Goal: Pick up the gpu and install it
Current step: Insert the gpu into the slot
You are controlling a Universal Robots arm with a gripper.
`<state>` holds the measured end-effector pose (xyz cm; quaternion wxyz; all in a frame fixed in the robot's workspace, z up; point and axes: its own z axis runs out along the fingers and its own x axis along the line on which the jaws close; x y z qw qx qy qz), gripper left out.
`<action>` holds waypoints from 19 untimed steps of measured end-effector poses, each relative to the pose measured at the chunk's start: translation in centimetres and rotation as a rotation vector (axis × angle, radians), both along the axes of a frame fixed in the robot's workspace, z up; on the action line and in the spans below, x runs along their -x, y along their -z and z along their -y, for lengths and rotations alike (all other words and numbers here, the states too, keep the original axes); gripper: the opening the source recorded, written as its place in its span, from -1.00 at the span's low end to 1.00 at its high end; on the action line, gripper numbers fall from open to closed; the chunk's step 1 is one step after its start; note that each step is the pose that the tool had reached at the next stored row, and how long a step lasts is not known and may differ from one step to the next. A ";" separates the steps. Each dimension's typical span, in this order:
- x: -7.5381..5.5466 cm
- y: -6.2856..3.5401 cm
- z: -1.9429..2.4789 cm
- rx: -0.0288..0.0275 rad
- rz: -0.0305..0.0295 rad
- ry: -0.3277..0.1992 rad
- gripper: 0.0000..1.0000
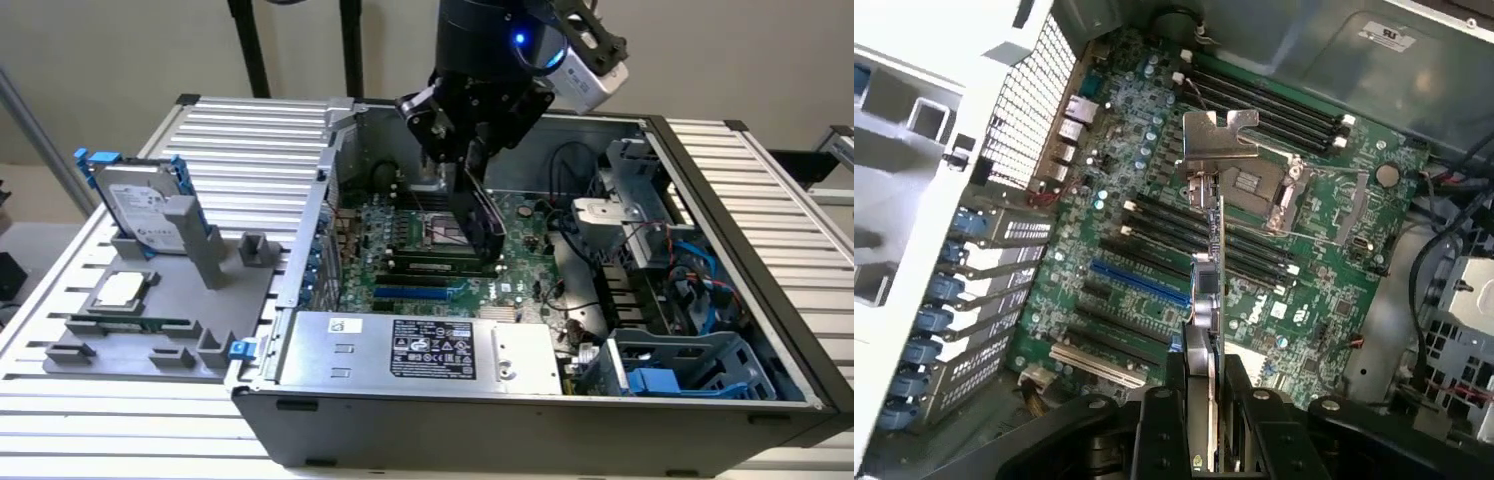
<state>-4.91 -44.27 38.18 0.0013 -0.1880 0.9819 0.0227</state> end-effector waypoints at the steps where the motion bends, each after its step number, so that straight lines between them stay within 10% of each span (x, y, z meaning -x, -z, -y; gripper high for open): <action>1: 0.0 0.06 0.00 -0.0001 0.0001 -0.019 -1.00; 19: 0.0 1.15 0.00 -0.0001 0.0001 -0.346 -1.00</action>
